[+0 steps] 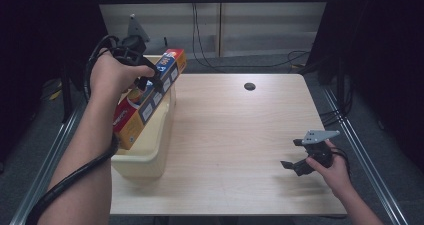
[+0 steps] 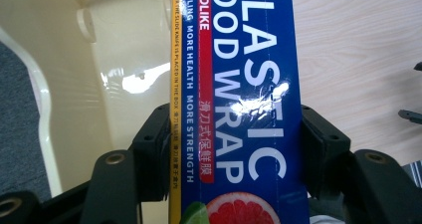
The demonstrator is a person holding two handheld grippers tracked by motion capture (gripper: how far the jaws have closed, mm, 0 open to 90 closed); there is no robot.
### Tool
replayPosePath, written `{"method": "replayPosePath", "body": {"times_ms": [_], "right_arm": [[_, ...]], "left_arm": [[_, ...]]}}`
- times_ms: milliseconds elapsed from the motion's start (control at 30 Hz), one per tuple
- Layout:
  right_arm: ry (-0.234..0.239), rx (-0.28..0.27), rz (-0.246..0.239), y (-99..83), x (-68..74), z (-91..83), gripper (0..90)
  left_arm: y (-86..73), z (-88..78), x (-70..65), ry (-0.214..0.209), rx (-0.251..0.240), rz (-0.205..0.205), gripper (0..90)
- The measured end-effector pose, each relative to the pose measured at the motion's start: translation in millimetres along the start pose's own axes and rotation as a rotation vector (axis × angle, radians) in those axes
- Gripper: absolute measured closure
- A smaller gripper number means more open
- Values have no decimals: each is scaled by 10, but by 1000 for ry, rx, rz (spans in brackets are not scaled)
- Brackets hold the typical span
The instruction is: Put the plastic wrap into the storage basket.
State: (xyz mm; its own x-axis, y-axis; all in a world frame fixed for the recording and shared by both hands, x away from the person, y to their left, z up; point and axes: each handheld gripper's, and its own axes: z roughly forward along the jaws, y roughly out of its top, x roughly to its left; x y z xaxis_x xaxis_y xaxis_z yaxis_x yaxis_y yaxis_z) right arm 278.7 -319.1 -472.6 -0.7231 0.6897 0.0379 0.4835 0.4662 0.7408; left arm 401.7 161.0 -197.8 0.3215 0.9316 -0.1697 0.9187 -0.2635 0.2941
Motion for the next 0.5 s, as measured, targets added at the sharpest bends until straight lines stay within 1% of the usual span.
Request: {"method": "replayPosePath", "body": {"times_ms": [33,67,133,267,367,433,467,500], "right_arm": [[2,-2,1,1,0,0,25],[4,-3,-1,2,0,1,25],[1,-1,-2,3,4,6,25],[3,-2,-8,7,5,6,25],[3,-1,-4,9,10,3,25],[3,1,-8,8,8,4,25],[5,0,-7,9,8,4,26],[3,2,-7,10,10,4,25]], "left_arm": [[-8,0,5,7,-6,-8,408],[-15,-5,17,10,-2,-8,408],[-26,-8,38,9,-3,-18,408],[-55,-21,83,20,-8,-31,408],[-78,-37,121,37,-9,-41,408],[-88,-46,143,34,-12,-55,408],[-94,-52,155,35,-14,-51,408],[-99,-56,161,45,-17,-48,408]]}}
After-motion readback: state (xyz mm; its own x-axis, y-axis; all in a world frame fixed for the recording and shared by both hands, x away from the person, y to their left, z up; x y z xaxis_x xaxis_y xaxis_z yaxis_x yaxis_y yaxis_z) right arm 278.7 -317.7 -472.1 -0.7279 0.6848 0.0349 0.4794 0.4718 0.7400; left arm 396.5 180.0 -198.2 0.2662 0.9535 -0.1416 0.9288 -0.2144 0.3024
